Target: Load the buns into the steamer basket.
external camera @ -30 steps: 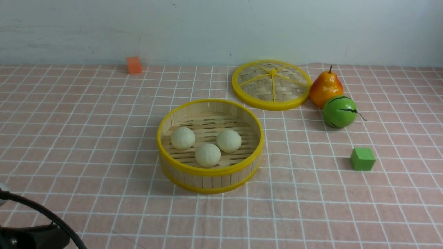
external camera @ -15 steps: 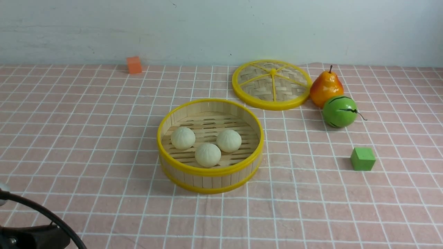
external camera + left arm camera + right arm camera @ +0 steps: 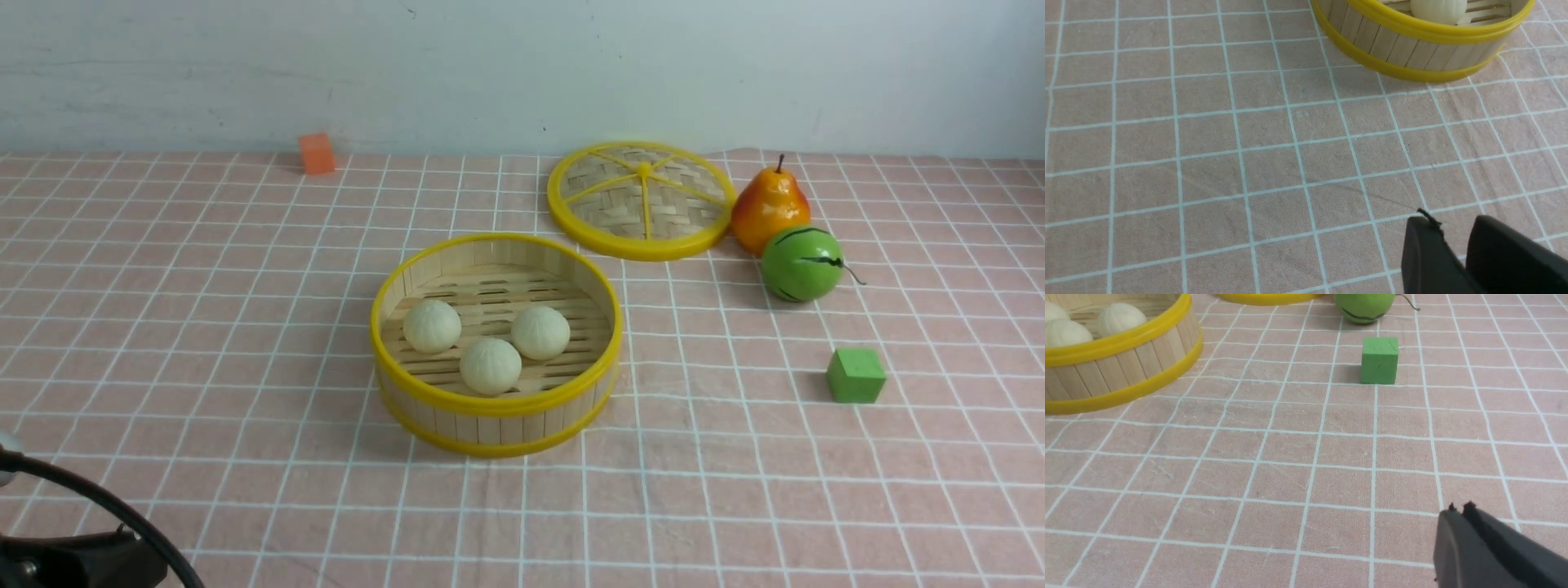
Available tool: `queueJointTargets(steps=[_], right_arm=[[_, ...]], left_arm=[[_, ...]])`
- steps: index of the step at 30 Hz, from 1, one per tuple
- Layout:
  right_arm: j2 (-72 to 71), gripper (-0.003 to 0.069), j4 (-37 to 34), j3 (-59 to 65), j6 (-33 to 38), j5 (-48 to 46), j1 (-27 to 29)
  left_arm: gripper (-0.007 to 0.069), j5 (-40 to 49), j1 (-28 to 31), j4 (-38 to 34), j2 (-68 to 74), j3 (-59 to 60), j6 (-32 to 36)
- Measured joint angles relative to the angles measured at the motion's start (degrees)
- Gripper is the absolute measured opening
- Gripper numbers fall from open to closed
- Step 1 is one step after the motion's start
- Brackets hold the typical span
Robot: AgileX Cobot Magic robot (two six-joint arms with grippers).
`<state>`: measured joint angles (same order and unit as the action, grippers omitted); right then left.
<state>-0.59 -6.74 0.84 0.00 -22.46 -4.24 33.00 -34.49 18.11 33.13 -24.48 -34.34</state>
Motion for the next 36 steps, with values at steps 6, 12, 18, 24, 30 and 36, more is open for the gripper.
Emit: queueJointTargets(steps=[6, 12, 18, 24, 30, 36], right_arm=[[0.0, 0.0010, 0.0, 0.0, 0.0, 0.0, 0.1], [0.0, 0.0010, 0.0, 0.0, 0.0, 0.0, 0.1], [0.0, 0.0014, 0.0, 0.0, 0.0, 0.0, 0.1], [0.0, 0.0022, 0.0, 0.0, 0.0, 0.0, 0.1], [0.0, 0.0031, 0.0, 0.0, 0.0, 0.0, 0.1], [0.0, 0.0042, 0.0, 0.0, 0.0, 0.0, 0.1]], left_arm=[[0.0164, -0.1, -0.1, -1.0, -0.4, 0.0, 0.0], [0.0165, -8.2, 4.6, 4.9, -11.6, 5.7, 0.0], [0.0163, -28.2, 19.3, 0.6, -29.3, 17.8, 2.6], [0.0043, -22.5, 26.9, -9.5, -33.7, 25.8, 10.6], [-0.0014, -10.1, 27.9, -12.4, -33.7, 26.3, 16.4], [-0.0014, -10.0, 27.9, -12.9, -33.7, 26.3, 17.5]])
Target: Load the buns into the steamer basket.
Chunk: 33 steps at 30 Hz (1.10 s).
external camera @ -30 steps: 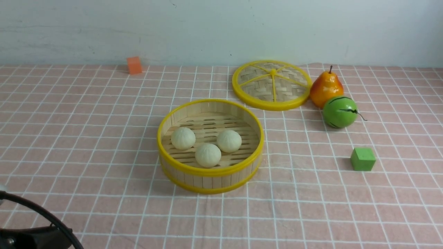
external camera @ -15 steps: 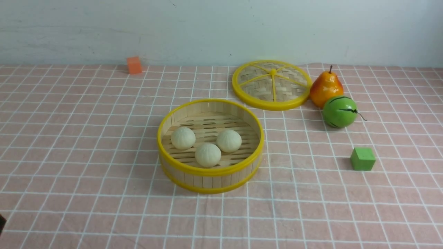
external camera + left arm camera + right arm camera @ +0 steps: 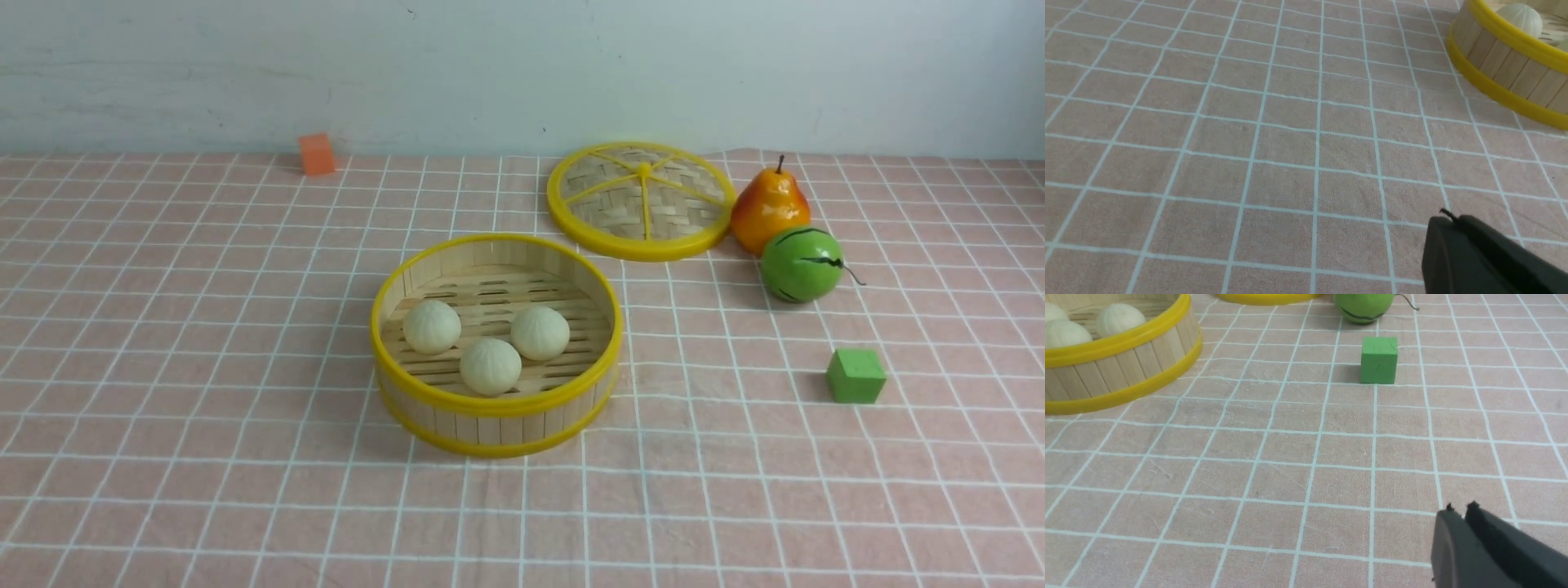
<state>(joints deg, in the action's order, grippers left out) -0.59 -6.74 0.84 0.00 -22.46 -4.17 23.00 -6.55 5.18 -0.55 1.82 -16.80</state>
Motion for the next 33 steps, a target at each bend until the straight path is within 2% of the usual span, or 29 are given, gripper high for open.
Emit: queueJointTargets(steps=[33], right_arm=[[0.0, 0.0086, 0.0, 0.0, 0.0, 0.0, 0.0]], left_arm=[[-0.0014, 0.0, 0.0, -0.2, 0.0, 0.0, 0.2]])
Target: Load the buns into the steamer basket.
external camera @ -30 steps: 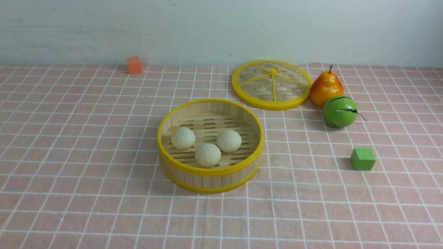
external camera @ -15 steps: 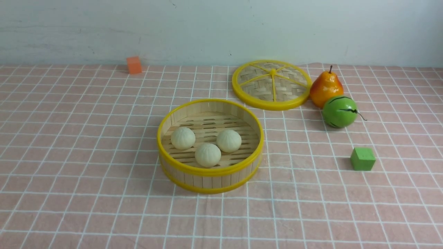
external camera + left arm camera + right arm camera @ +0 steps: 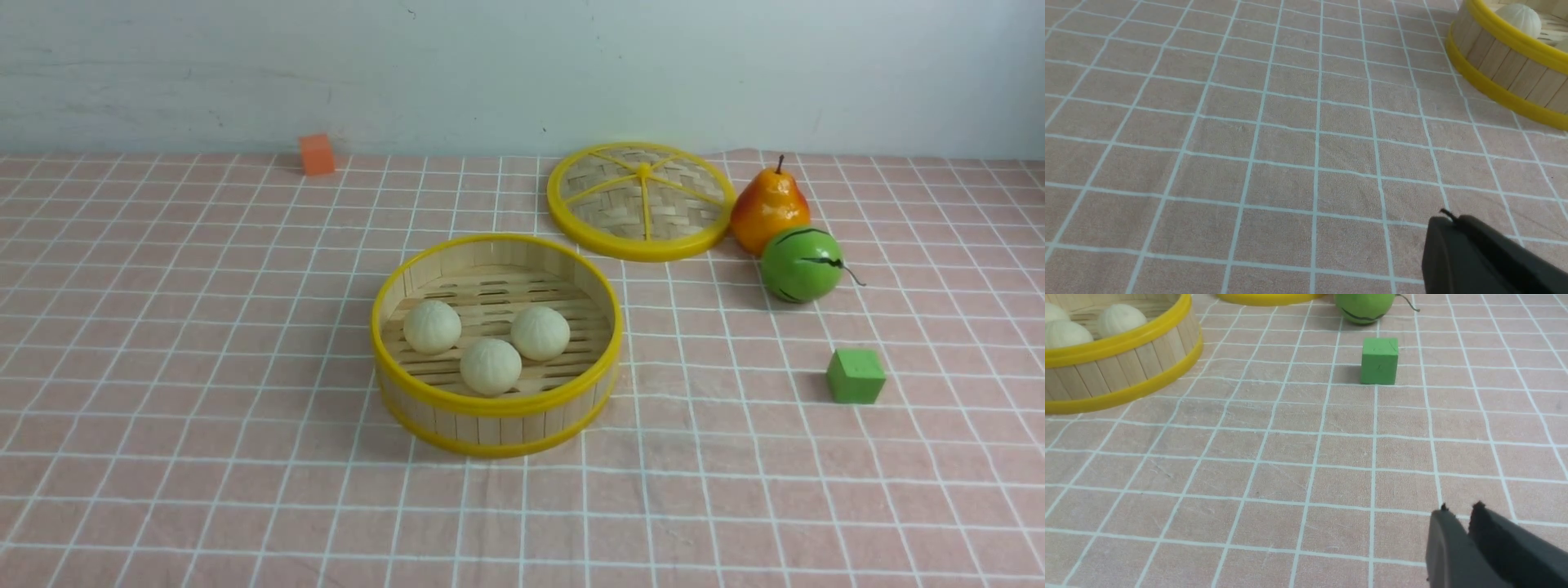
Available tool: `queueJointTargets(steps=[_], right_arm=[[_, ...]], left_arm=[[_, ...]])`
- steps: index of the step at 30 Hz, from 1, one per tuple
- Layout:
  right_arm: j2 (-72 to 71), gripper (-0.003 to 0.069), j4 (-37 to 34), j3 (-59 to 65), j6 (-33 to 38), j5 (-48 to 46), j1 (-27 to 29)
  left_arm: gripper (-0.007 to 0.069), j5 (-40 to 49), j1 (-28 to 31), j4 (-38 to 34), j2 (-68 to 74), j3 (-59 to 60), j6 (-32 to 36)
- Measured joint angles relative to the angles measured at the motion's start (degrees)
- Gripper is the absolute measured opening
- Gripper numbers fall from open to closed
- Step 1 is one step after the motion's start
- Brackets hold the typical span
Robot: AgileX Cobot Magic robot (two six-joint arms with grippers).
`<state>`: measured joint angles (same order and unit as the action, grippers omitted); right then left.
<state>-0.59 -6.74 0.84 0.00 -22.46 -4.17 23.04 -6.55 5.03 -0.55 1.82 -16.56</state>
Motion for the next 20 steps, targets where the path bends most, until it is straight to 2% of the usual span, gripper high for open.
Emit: queueJointTargets(steps=[20], right_arm=[[0.0, 0.0112, 0.0, 0.0, 0.0, 0.0, 0.0]], left_arm=[[-0.0013, 0.0, 0.0, 0.0, 0.0, 0.0, 0.0]])
